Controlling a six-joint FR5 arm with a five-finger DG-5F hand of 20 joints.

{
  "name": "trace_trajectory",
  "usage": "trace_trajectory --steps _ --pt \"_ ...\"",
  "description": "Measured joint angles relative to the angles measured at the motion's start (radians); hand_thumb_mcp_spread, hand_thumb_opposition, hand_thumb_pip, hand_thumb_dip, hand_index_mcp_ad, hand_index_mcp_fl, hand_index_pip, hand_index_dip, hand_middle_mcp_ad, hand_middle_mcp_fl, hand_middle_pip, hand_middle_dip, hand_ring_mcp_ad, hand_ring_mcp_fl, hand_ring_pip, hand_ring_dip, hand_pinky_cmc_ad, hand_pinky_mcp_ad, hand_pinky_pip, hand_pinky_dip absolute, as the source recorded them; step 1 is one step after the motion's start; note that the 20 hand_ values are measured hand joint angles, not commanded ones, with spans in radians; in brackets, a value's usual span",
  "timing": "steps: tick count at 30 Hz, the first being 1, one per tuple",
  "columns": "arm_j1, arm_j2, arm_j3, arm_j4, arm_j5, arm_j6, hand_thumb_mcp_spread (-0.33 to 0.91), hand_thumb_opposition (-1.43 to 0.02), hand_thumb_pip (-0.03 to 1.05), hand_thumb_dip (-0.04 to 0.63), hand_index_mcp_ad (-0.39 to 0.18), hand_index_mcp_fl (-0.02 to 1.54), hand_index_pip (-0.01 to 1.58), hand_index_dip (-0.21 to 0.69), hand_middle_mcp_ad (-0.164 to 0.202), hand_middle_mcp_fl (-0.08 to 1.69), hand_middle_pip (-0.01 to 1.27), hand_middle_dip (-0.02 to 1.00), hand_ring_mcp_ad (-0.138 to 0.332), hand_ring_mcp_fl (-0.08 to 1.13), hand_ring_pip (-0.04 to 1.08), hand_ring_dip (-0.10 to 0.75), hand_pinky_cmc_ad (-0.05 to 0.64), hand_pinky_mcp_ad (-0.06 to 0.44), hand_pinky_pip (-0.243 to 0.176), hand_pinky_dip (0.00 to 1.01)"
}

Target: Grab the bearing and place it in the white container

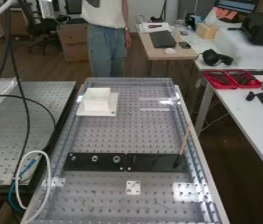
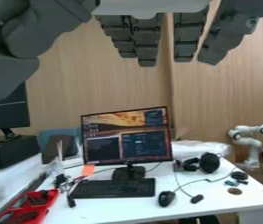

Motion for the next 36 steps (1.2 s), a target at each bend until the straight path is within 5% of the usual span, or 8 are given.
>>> trace_trajectory --steps 10,22,36 --pt "0.003 0.002 -0.057 0.04 0.018 0.017 0.27 -0.6 0.15 0.017 0.101 0.02 0.09 0.099 0.11 0.02 0.15 0.05 0.213 0.03 0.1 -0.019 0.312 0.215 -0.096 0.13" --pt "0.023 -0.007 -0.228 0.183 0.144 0.03 0.29 -0.63 0.16 0.016 0.091 0.02 0.08 0.126 0.119 0.03 0.15 0.06 0.22 0.03 0.1 -0.019 0.311 0.215 -0.101 0.13" --pt "0.028 -0.124 -0.381 0.359 0.278 0.065 0.32 -0.65 0.23 0.023 0.024 0.02 0.08 0.077 0.12 0.02 0.16 0.09 0.225 0.03 0.1 -0.019 0.314 0.215 -0.106 0.14"
